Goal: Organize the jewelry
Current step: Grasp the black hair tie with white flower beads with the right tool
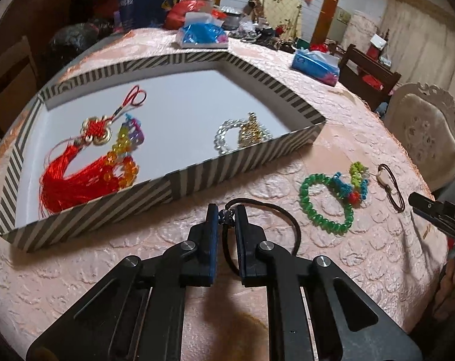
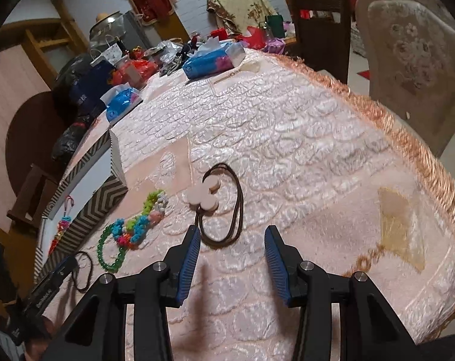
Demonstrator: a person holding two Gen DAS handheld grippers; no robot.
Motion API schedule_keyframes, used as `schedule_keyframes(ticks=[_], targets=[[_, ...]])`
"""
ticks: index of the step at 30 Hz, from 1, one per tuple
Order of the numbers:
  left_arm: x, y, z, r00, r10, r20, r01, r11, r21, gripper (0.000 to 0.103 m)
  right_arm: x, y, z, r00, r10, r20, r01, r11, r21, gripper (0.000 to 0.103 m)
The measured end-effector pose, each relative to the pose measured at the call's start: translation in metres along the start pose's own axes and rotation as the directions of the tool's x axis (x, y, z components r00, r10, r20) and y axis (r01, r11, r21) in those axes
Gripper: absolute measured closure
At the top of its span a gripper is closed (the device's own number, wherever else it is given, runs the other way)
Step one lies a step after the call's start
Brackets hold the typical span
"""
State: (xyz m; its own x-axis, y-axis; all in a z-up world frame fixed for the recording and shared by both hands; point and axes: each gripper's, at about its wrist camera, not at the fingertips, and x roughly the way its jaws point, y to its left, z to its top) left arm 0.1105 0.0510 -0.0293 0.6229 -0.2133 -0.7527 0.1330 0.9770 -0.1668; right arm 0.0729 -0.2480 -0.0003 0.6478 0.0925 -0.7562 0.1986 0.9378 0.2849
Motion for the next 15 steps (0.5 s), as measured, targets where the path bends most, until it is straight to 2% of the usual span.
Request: schedule_keyframes(ticks=[4, 7, 12, 15], targets=[[0.001, -0.001, 0.000, 1.000, 0.000, -0.007, 0.000, 1.000, -0.001, 0.093, 0.011, 0.018, 0.016, 1.000, -0.015, 0.022, 0.018, 0.991, -0.129, 0.060], [0.001, -0.003, -0.001, 1.000, 0.000, -0.007, 0.001, 1.000, 0.008, 0.093, 0.026, 0.030, 0.026, 1.000, 0.004, -0.003, -0.005, 0.978, -0.208, 0.067], [0.002, -0.001, -0.001, 1.000, -0.002, -0.013, 0.002, 1.000, -0.005, 0.093, 0.046, 0.031, 0.023, 0.997, 0.002, -0.080, -0.021, 0.972, -0.233, 0.069], [0.002, -0.002, 0.000, 1.000, 0.002, -0.014, -0.003, 1.000, -0.002, 0.093, 0.051, 0.033, 0.023, 0.997, -0.016, -0.069, -0.003, 0.964, -0.265, 0.069]])
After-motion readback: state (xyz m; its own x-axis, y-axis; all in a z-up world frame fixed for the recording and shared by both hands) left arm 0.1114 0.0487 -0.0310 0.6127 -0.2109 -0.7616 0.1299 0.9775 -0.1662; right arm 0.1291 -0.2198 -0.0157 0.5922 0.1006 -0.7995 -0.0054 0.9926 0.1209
